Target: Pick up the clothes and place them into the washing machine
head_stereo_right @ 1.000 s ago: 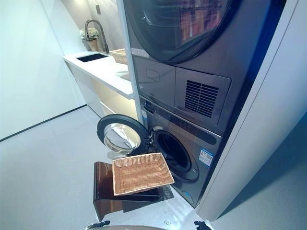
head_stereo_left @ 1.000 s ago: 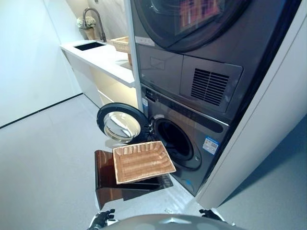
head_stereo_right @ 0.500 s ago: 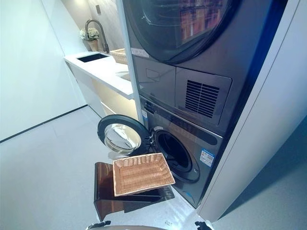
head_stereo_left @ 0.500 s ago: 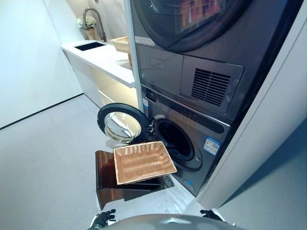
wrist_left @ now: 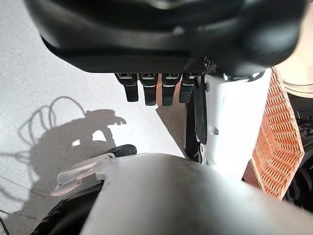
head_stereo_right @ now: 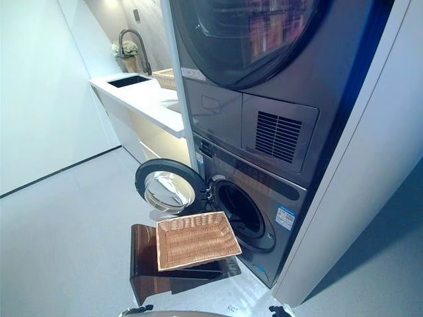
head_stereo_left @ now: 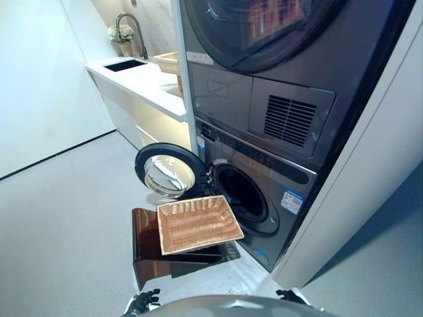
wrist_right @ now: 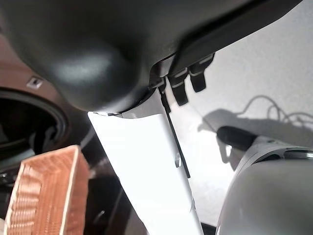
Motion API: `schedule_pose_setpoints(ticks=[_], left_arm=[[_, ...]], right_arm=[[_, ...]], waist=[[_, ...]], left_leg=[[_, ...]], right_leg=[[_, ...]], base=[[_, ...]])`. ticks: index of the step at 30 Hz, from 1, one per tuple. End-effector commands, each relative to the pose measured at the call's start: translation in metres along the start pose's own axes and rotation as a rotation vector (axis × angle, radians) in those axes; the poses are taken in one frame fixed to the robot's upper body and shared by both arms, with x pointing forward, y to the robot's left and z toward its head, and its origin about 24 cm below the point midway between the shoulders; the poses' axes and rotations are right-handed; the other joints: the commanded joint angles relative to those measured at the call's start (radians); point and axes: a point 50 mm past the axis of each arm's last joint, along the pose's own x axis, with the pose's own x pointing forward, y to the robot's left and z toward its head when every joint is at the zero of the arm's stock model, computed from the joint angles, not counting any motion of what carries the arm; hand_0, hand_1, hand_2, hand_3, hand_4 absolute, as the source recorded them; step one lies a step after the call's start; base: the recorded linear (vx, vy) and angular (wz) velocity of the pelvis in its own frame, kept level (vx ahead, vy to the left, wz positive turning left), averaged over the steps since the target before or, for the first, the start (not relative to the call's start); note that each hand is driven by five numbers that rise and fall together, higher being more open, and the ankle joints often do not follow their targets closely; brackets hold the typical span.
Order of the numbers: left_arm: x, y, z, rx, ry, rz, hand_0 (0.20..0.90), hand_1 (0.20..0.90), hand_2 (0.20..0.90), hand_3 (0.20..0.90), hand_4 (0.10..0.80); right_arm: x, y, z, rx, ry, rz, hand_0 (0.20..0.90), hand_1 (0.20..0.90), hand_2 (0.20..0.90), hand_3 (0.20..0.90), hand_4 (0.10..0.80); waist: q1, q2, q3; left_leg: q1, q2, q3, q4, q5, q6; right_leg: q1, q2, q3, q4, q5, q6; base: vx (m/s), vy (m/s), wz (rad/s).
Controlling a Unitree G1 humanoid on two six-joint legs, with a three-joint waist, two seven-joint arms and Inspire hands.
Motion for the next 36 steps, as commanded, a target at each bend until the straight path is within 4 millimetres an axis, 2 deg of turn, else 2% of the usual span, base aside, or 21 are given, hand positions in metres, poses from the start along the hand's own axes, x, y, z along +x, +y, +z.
schedule_pose_setpoints(ticks=[1,13,26,29,33,36], left_arm=[[0.010,-0.015,0.056,-0.032,-0.165,-0.033,0.900,0.900,0.900,0.900,0.800],[0.010,-0.015,0.056,-0.020,-0.166,-0.043,0.900,0.900,0.900,0.900,0.800],[0.009,-0.013,0.058,-0.046,-0.179,-0.032,0.900,0.900,0.900,0.900,0.800],[0.009,-0.008,0.075,-0.137,-0.258,-0.002,0.900,0.900,0.900,0.900,0.800],[0.006,-0.003,0.104,-0.148,-0.386,0.014,0.900,0.900,0.900,0.900,0.800],[-0.001,0.002,0.135,-0.155,-0.519,0.023,0.900,0.900,0.900,0.900,0.800]], right_arm=[[0.003,-0.019,0.006,-0.037,0.011,-0.055,0.900,0.900,0.900,0.900,0.800],[0.004,-0.023,0.011,-0.030,0.007,-0.061,0.900,0.900,0.900,0.900,0.800],[0.003,-0.023,0.004,-0.033,0.019,-0.059,0.900,0.900,0.900,0.900,0.800],[0.004,-0.025,0.006,-0.019,0.016,-0.071,0.900,0.900,0.900,0.900,0.800],[0.004,-0.024,0.008,-0.009,0.009,-0.075,0.900,0.900,0.900,0.900,0.800],[0.005,-0.025,0.015,0.008,-0.008,-0.086,0.900,0.900,0.900,0.900,0.800]], waist=[[0.006,-0.033,0.055],[0.014,-0.036,0.048],[0.010,-0.038,0.050],[0.016,-0.040,0.052],[0.022,-0.042,0.054],[0.028,-0.042,0.054]], left_leg=[[0.053,0.016,-0.009,-0.003,-0.087,-0.076],[0.054,0.017,-0.014,-0.003,-0.089,-0.077],[0.052,0.017,-0.013,-0.003,-0.089,-0.076],[0.048,0.017,-0.018,-0.003,-0.086,-0.077],[0.045,0.015,-0.026,-0.003,-0.081,-0.076],[0.043,0.015,-0.032,-0.003,-0.078,-0.076]], right_leg=[[0.022,-0.021,-0.021,-0.034,0.022,-0.008],[0.028,-0.021,-0.028,-0.036,0.019,-0.007],[0.024,-0.021,-0.024,-0.036,0.020,-0.008],[0.021,-0.022,-0.025,-0.035,0.022,-0.008],[0.021,-0.023,-0.031,-0.032,0.022,-0.008],[0.022,-0.025,-0.036,-0.031,0.023,-0.007]], base=[[0.000,0.000,0.00],[0.000,0.000,0.00],[0.000,0.000,0.00],[0.000,0.000,0.00],[-0.011,-0.006,0.03],[-0.004,-0.003,0.03]])
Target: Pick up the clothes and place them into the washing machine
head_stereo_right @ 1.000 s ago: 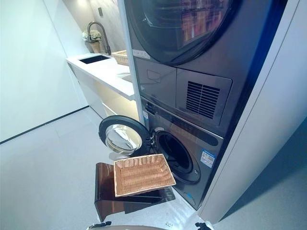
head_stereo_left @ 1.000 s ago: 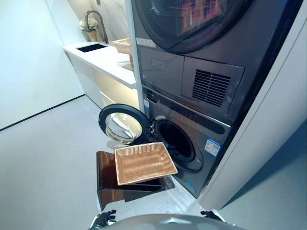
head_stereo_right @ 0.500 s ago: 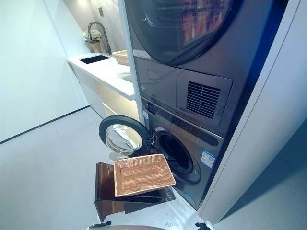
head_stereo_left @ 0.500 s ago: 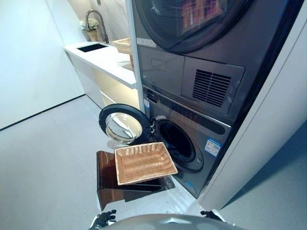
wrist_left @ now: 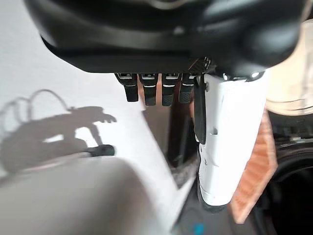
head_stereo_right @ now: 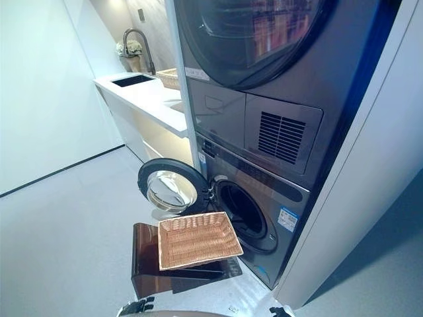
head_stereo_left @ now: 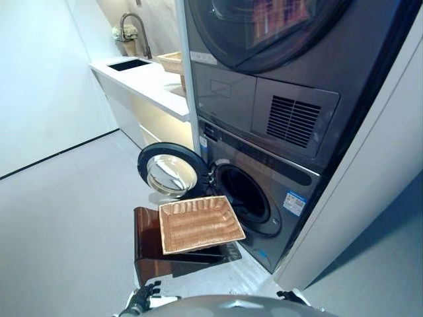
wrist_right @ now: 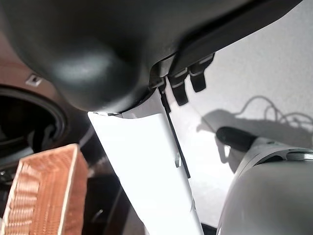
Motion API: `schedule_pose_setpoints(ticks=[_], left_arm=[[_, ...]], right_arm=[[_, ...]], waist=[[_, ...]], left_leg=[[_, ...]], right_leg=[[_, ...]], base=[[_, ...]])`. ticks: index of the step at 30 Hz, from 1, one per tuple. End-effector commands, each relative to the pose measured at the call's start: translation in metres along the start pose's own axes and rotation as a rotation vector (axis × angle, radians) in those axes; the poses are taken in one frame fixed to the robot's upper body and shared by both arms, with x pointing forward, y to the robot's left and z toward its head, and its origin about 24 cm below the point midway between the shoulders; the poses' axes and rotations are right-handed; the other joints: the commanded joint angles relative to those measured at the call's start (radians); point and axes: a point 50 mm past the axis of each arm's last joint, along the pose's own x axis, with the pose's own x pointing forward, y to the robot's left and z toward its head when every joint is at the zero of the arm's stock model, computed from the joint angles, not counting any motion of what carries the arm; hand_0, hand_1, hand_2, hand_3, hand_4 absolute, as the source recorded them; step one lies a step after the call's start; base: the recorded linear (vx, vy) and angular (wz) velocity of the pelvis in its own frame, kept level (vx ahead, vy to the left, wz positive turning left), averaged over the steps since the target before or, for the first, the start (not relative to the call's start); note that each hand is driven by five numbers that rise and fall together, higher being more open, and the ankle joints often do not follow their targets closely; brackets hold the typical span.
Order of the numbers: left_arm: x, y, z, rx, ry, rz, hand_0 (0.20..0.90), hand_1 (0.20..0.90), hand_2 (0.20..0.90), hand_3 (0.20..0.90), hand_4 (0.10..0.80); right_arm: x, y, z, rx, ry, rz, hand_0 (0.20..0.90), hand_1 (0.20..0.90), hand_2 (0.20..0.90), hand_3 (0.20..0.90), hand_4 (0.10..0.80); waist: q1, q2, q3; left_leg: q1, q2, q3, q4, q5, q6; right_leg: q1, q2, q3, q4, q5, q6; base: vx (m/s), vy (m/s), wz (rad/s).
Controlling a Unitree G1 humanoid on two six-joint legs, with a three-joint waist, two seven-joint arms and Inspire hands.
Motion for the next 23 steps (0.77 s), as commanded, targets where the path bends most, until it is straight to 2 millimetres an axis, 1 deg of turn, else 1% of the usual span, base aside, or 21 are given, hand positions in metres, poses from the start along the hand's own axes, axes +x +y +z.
schedule_pose_setpoints(ticks=[1,3,6,8,10,12,14,15,17,19,20,22,23], left_arm=[[0.012,-0.008,0.107,-0.060,-0.390,0.006,0.900,0.900,0.900,0.900,0.800],[0.011,-0.006,0.110,-0.071,-0.401,0.012,0.900,0.900,0.900,0.900,0.800],[0.007,-0.005,0.129,-0.108,-0.486,0.014,0.900,0.900,0.900,0.900,0.800],[0.004,-0.003,0.139,-0.099,-0.532,0.013,0.900,0.900,0.900,0.900,0.800],[0.003,-0.001,0.144,-0.100,-0.556,0.024,0.900,0.900,0.900,0.900,0.800],[0.003,0.001,0.144,-0.102,-0.552,0.032,0.900,0.900,0.900,0.900,0.800],[0.005,0.002,0.142,-0.108,-0.539,0.040,0.900,0.900,0.900,0.900,0.800],[0.006,0.004,0.136,-0.114,-0.514,0.044,0.900,0.900,0.900,0.900,0.800],[0.007,0.004,0.130,-0.123,-0.488,0.047,0.900,0.900,0.900,0.900,0.800],[0.010,0.005,0.117,-0.114,-0.434,0.057,0.900,0.900,0.900,0.900,0.800],[0.010,0.005,0.117,-0.114,-0.434,0.057,0.900,0.900,0.900,0.900,0.800],[0.014,0.007,0.095,-0.092,-0.329,0.068,0.900,0.900,0.900,0.900,0.800],[0.015,0.006,0.087,-0.087,-0.295,0.067,0.900,0.900,0.900,0.900,0.800]], right_arm=[[0.004,-0.023,0.018,-0.002,-0.027,-0.082,0.900,0.900,0.900,0.900,0.800],[0.004,-0.020,0.017,-0.003,-0.028,-0.077,0.900,0.900,0.900,0.900,0.800],[0.003,-0.015,0.015,-0.011,-0.024,-0.065,0.900,0.900,0.900,0.900,0.800],[0.003,-0.016,0.014,-0.012,-0.022,-0.070,0.900,0.900,0.900,0.900,0.800],[0.004,-0.017,0.014,-0.012,-0.020,-0.076,0.900,0.900,0.900,0.900,0.800],[0.004,-0.018,0.015,-0.012,-0.023,-0.078,0.900,0.900,0.900,0.900,0.800],[0.004,-0.017,0.016,-0.010,-0.027,-0.077,0.900,0.900,0.900,0.900,0.800],[0.004,-0.018,0.016,-0.010,-0.026,-0.078,0.900,0.900,0.900,0.900,0.800],[0.004,-0.017,0.015,-0.007,-0.026,-0.078,0.900,0.900,0.900,0.900,0.800],[0.004,-0.017,0.015,-0.008,-0.028,-0.076,0.900,0.900,0.900,0.900,0.800],[0.004,-0.017,0.015,-0.008,-0.028,-0.077,0.900,0.900,0.900,0.900,0.800],[0.003,-0.016,0.016,-0.011,-0.032,-0.073,0.900,0.900,0.900,0.900,0.800],[0.004,-0.016,0.016,-0.011,-0.033,-0.074,0.900,0.900,0.900,0.900,0.800]], waist=[[0.023,-0.043,0.055],[0.022,-0.043,0.055],[0.018,-0.043,0.058],[0.017,-0.043,0.064],[0.018,-0.043,0.068],[0.017,-0.043,0.070],[0.015,-0.044,0.072],[0.013,-0.044,0.072],[0.013,-0.044,0.070],[0.010,-0.044,0.067],[0.010,-0.044,0.067],[0.004,-0.043,0.063],[0.001,-0.043,0.062]], left_leg=[[0.049,0.014,-0.017,-0.003,-0.079,-0.076],[0.050,0.014,-0.017,-0.003,-0.079,-0.075],[0.051,0.012,-0.022,-0.003,-0.079,-0.075],[0.049,0.012,-0.025,-0.003,-0.078,-0.076],[0.046,0.013,-0.024,-0.003,-0.076,-0.076],[0.046,0.013,-0.024,-0.003,-0.076,-0.077],[0.046,0.014,-0.022,-0.003,-0.076,-0.076],[0.046,0.014,-0.019,-0.003,-0.077,-0.076],[0.046,0.015,-0.017,-0.003,-0.078,-0.076],[0.047,0.015,-0.014,-0.003,-0.078,-0.075],[0.047,0.015,-0.014,-0.003,-0.078,-0.075],[0.048,0.016,-0.010,-0.003,-0.079,-0.075],[0.049,0.017,-0.007,-0.003,-0.079,-0.075]], right_leg=[[0.021,-0.027,-0.024,-0.029,0.025,-0.005],[0.024,-0.027,-0.025,-0.029,0.024,-0.004],[0.027,-0.027,-0.030,-0.028,0.022,-0.005],[0.024,-0.025,-0.030,-0.027,0.021,-0.005],[0.022,-0.024,-0.030,-0.026,0.020,-0.006],[0.022,-0.024,-0.029,-0.025,0.020,-0.006],[0.019,-0.023,-0.026,-0.025,0.021,-0.006],[0.017,-0.023,-0.023,-0.025,0.022,-0.006],[0.017,-0.022,-0.021,-0.026,0.022,-0.006],[0.015,-0.021,-0.017,-0.025,0.021,-0.007],[0.014,-0.021,-0.017,-0.025,0.021,-0.007],[0.012,-0.019,-0.010,-0.024,0.020,-0.008],[0.010,-0.020,-0.008,-0.024,0.020,-0.008]], base=[[0.004,0.003,0.06],[0.009,0.005,0.07],[0.002,0.005,-0.01],[-0.003,0.005,-0.02],[0.000,0.000,0.00],[-0.003,0.003,0.02],[-0.007,0.007,0.04],[0.000,0.000,0.00],[0.000,0.000,0.00],[0.000,0.000,0.00],[0.000,0.000,0.00],[0.000,0.000,0.00],[0.000,0.000,0.00]])
